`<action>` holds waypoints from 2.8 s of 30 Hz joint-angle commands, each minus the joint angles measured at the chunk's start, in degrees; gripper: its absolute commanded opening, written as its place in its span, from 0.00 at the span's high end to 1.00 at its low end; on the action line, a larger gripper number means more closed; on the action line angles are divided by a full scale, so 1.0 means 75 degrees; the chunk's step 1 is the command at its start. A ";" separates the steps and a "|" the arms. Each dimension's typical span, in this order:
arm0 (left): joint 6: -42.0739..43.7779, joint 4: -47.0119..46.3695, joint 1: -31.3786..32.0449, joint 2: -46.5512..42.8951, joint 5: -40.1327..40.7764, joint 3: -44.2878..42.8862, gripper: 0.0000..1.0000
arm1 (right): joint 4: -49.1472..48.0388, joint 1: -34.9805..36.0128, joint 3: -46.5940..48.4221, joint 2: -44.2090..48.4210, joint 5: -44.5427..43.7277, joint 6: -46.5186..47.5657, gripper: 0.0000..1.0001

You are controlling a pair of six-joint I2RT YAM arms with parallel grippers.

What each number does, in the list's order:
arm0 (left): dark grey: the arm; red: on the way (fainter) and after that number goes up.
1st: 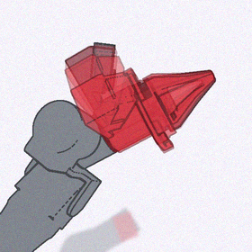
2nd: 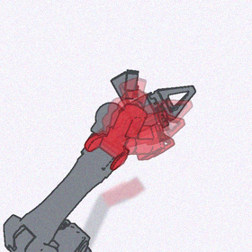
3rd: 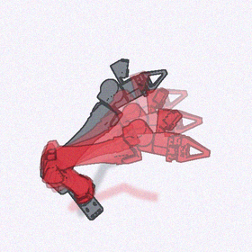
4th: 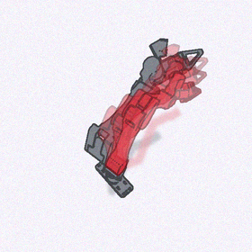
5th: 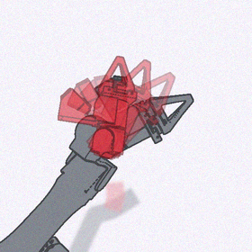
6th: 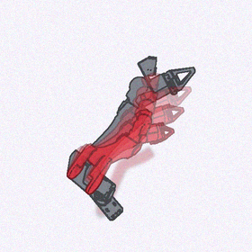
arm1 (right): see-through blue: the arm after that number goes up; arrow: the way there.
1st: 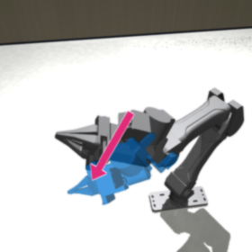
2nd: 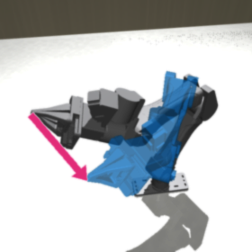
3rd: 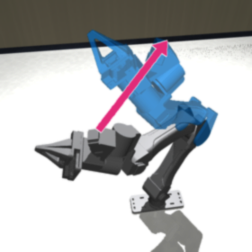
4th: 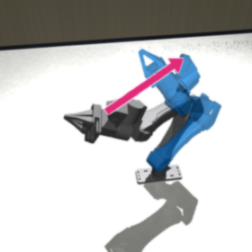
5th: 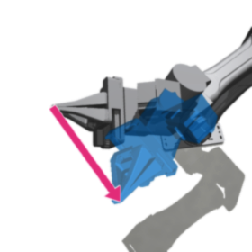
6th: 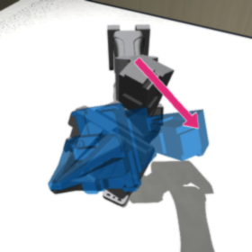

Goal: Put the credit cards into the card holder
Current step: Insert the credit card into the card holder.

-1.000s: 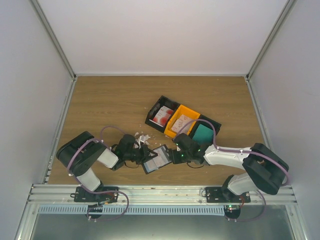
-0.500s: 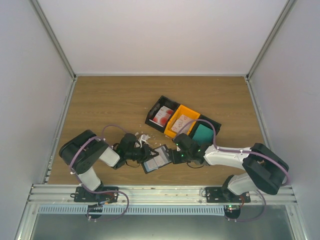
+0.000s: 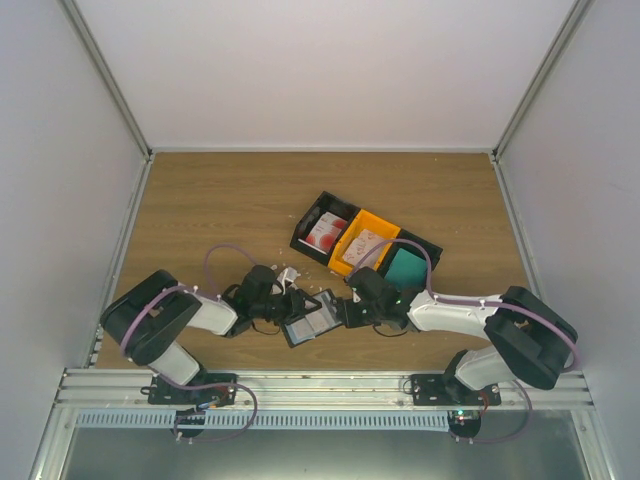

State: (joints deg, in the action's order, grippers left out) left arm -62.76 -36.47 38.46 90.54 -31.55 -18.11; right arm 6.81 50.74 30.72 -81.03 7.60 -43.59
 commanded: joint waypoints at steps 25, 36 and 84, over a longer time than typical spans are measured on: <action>-0.0015 0.2903 0.0172 -0.1705 0.0234 0.0046 0.27 | 0.0291 0.0113 -0.0421 -0.0405 0.0121 -0.0025 0.77; -0.0114 0.3422 0.0158 -0.2233 0.0465 0.0341 0.34 | 0.0165 0.0120 -0.0446 -0.0337 0.0241 0.0058 0.77; -0.0237 0.3349 -0.0101 -0.1612 0.0758 0.0107 0.90 | 0.0058 0.0113 -0.0533 -0.0289 0.0276 0.0023 0.81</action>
State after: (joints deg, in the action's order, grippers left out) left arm -64.45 -11.66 38.68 77.17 -28.29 -17.72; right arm 1.85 50.78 29.17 -81.76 10.15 -43.35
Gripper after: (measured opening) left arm 0.106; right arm 0.194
